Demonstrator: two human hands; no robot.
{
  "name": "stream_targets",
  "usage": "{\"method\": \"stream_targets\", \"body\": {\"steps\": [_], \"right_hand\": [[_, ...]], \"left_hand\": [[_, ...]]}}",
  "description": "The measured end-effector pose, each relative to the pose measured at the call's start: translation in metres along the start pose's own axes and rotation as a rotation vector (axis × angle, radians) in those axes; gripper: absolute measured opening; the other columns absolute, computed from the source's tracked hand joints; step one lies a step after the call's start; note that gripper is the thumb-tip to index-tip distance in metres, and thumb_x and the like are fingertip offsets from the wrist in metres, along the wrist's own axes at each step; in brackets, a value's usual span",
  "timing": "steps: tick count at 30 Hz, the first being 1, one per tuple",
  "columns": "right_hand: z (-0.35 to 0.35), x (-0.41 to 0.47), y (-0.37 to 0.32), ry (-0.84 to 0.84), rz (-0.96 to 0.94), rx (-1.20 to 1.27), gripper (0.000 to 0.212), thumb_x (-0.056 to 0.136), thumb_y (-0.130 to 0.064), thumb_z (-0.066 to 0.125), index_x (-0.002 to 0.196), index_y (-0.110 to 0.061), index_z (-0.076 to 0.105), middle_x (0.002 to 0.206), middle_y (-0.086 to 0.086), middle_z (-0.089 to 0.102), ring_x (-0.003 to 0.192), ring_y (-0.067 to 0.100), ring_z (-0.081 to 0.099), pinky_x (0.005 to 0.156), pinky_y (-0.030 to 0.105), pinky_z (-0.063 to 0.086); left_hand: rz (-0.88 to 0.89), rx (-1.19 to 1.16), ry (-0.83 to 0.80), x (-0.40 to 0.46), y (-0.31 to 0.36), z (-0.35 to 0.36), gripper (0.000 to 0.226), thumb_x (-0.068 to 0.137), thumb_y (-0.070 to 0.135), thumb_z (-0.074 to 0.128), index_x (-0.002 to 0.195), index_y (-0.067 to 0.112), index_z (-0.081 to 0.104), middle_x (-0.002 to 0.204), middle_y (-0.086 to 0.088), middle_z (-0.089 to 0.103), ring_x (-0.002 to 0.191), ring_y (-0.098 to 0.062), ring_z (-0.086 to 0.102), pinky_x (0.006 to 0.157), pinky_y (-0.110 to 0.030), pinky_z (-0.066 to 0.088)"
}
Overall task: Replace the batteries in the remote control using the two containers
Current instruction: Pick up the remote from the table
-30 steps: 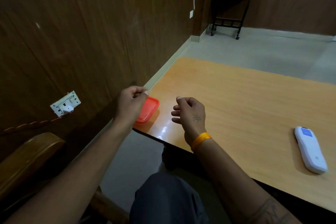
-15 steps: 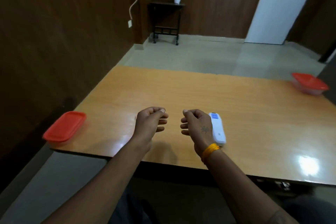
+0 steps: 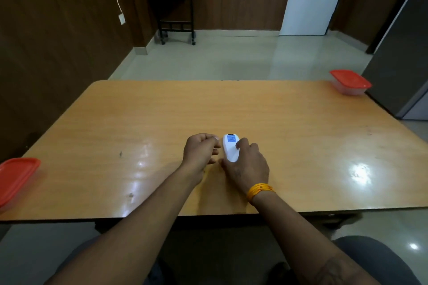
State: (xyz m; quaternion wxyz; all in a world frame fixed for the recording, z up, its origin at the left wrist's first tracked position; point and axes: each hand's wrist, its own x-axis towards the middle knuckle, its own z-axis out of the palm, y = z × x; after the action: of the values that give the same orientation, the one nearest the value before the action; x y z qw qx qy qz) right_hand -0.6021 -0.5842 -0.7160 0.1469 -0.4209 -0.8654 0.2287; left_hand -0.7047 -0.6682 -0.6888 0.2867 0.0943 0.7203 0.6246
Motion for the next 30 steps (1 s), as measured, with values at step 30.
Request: {"method": "stream_targets", "body": {"steps": [30], "right_hand": [[0.037,0.12,-0.05,0.027,0.227,0.618,0.018,0.09,-0.018,0.065,0.088,-0.014,0.082,0.093,0.008,0.08,0.091,0.028,0.074,0.08,0.04,0.062]], "left_hand": [[-0.006,0.077,0.207,0.122,0.018,-0.008,0.007,0.086,0.004,0.083,0.088,0.008,0.077,0.087,-0.009,0.078,0.076,-0.023,0.079,0.078,-0.04,0.068]]}}
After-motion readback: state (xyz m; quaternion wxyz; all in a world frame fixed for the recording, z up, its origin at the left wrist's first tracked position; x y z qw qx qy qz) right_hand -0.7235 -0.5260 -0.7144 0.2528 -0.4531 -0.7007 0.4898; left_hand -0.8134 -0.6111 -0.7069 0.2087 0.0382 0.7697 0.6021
